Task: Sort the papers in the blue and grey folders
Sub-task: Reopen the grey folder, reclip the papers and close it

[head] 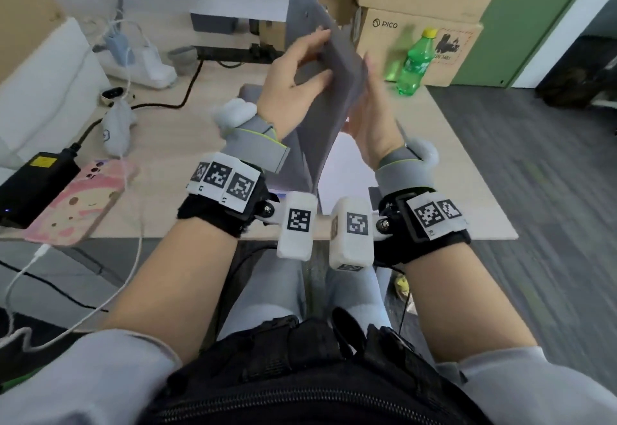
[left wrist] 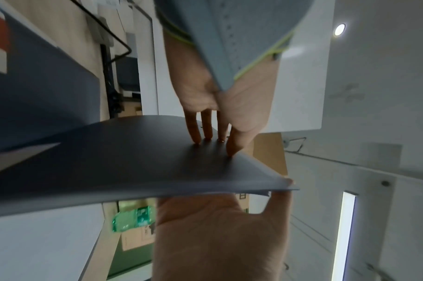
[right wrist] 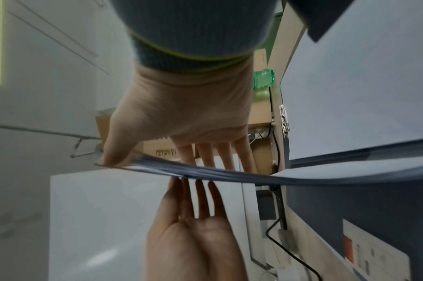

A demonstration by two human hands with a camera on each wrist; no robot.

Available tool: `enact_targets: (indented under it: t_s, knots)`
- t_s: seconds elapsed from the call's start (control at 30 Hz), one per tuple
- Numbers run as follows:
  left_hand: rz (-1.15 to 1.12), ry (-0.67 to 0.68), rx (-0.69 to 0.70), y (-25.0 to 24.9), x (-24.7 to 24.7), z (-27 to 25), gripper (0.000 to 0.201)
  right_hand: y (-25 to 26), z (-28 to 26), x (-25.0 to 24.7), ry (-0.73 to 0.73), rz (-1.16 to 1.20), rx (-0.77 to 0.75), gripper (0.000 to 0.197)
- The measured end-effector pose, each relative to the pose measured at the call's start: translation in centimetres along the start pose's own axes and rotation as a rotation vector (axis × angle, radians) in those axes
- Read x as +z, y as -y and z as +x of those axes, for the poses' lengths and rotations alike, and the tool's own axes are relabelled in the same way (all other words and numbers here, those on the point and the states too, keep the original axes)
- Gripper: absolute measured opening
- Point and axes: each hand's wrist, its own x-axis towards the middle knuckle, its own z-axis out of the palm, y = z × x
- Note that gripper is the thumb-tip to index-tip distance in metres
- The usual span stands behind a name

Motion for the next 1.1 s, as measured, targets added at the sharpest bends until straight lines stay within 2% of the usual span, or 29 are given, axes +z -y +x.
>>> enact_targets:
  t_s: [0.07,0.2,0.33,0.37,0.47,0.57,0.67,0.8,0.83,0.93,1.03,1.1]
  knots:
    - [0.031,0.058,0.0,0.6,2.0,0.3,0.05,0.4,-0.5,-1.9,-0.085,0.095,-0.045,0.058]
    - [0.111,0.142,-0.087,2.3,5.9,0.3,0.049,0.8,-1.7,-6.2,-0.216,0.251,-0.107,0.044]
    - [0.223,0.167,-0.148,4.7,8.5,-0.3,0.04,0.0,-2.4,-9.5,-0.38,0.321,-0.076,0.025]
    - [0.262,0.179,-0.163,5.3,8.9,-0.5,0.04,-0.5,-2.5,-10.4,-0.439,0.317,-0.052,0.02]
    - [0.384,0.221,-0.274,7.0,9.8,-1.3,0.039,-2.6,-3.1,-13.5,-0.592,0.259,0.089,0.026]
    - [0.505,0.211,-0.38,8.3,9.5,-2.2,0.038,-5.3,-3.7,-16.2,-0.713,0.079,0.27,0.03]
    - [0.63,0.153,-0.457,9.0,8.7,-2.8,0.042,-7.9,-4.4,-17.8,-0.712,-0.223,0.432,0.034]
    - [0.655,0.03,-0.655,9.4,6.8,-2.8,0.057,-9.3,-3.9,-18.5,-0.694,-0.541,0.515,0.018]
    - [0.635,0.019,-0.688,9.4,6.4,-2.7,0.06,-9.5,-3.6,-18.6,-0.675,-0.584,0.514,0.02]
    - [0.45,-0.039,-0.758,9.5,6.1,-2.4,0.064,-9.5,-2.8,-17.9,-0.616,-0.646,0.512,0.038]
    - [0.237,-0.083,-0.789,9.3,6.5,-2.2,0.058,-9.7,-2.4,-17.7,-0.611,-0.7,0.497,0.042]
    - [0.141,-0.12,-0.79,9.1,6.5,-2.2,0.062,-9.7,-2.1,-17.4,-0.635,-0.726,0.487,0.046]
